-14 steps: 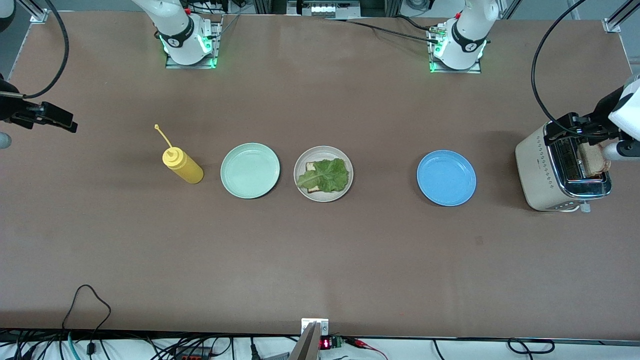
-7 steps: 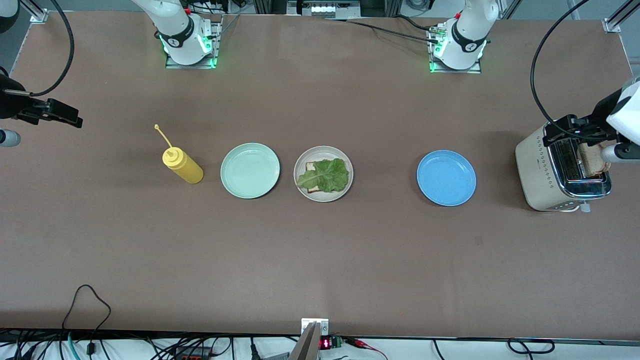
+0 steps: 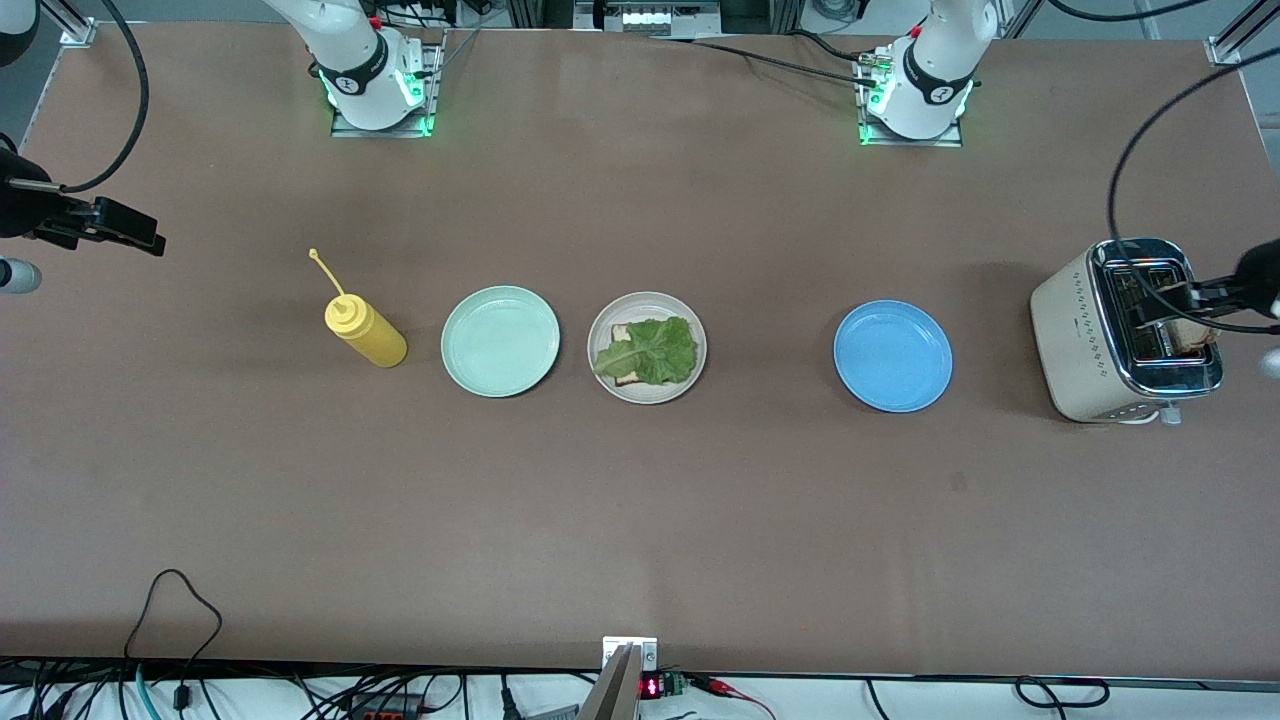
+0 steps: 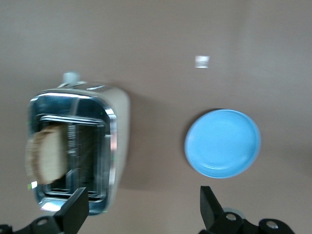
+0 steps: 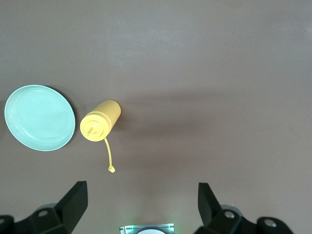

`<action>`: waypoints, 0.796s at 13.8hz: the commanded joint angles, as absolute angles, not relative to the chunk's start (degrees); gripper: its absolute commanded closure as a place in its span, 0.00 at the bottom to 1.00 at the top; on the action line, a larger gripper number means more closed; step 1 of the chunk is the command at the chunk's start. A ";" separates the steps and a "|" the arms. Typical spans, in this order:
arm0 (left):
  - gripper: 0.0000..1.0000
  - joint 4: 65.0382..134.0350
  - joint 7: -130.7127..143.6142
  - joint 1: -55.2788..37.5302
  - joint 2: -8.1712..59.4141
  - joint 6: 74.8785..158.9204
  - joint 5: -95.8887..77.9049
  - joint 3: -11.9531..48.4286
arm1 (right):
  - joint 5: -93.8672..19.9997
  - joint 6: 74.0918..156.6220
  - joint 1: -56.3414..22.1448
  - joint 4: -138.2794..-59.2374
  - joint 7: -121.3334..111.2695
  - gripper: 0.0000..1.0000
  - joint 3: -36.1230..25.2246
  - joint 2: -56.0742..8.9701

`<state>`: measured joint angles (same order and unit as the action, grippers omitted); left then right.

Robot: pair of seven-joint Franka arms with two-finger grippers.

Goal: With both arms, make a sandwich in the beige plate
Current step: 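Lower the left gripper into the toaster onto the toast slice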

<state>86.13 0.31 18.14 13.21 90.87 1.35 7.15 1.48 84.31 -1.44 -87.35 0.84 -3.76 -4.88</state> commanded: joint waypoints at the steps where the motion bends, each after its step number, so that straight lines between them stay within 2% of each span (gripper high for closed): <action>1: 0.00 84.11 -6.21 24.67 17.38 90.52 1.85 7.73 | 0.88 84.02 -1.58 -87.45 1.14 0.00 -4.04 -4.48; 11: 0.00 84.90 -11.95 33.48 25.66 92.64 2.64 7.65 | 0.88 83.67 -1.49 -87.45 1.14 0.00 -4.04 -4.48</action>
